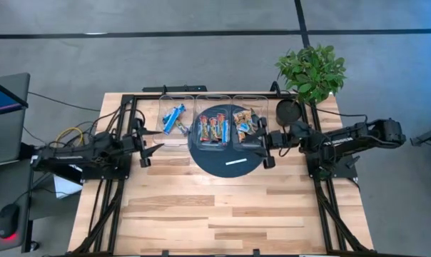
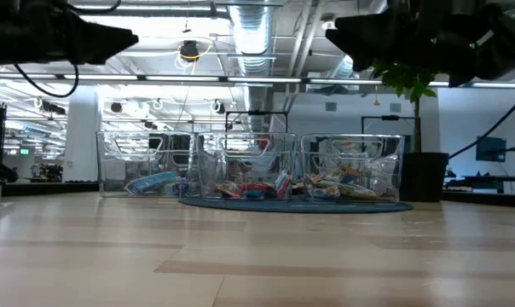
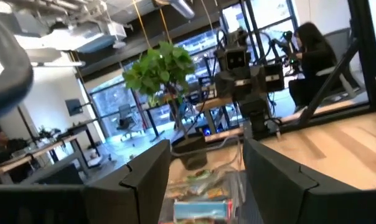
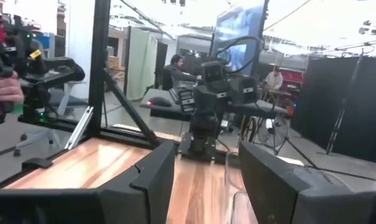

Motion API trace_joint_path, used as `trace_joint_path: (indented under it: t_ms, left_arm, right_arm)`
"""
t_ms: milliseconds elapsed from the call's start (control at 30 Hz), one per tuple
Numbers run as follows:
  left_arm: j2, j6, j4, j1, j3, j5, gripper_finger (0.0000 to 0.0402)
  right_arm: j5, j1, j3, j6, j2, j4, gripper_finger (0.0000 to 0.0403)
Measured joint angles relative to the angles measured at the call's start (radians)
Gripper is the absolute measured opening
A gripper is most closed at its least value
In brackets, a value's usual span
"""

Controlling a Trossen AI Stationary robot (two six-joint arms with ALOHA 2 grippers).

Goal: Pick and place Granola Bars by type
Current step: Return to Home Position

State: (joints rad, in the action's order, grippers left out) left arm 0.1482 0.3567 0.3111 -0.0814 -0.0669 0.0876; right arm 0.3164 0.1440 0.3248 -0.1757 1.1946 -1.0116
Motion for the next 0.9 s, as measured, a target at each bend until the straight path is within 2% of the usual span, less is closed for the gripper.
trace_joint_path:
  t_ms: [133, 267, 467, 667, 900]
  left_arm:
    - [0.0, -0.026, -0.09, -0.033, 0.0, -0.03, 0.0199]
    - [0.0, -0.065, -0.179, -0.035, 0.0, -0.031, 0.0199]
    - [0.0, -0.091, -0.153, -0.011, 0.0, -0.081, 0.0199]
    - [-0.008, -0.119, -0.065, 0.042, 0.056, -0.057, 0.0199]
    - [-0.056, -0.091, -0.078, 0.086, 0.056, -0.049, 0.0199]
  right_arm:
    - [0.0, 0.001, -0.029, 0.001, 0.0, -0.002, 0.0171]
    - [-0.002, 0.01, -0.09, 0.003, 0.0, -0.104, 0.0173]
    - [-0.003, -0.007, -0.192, 0.004, 0.0, -0.318, 0.0171]
    - [-0.003, -0.031, -0.247, 0.004, 0.0, -0.361, 0.0169]
    - [-0.003, -0.026, -0.251, 0.011, 0.001, -0.361, 0.0168]
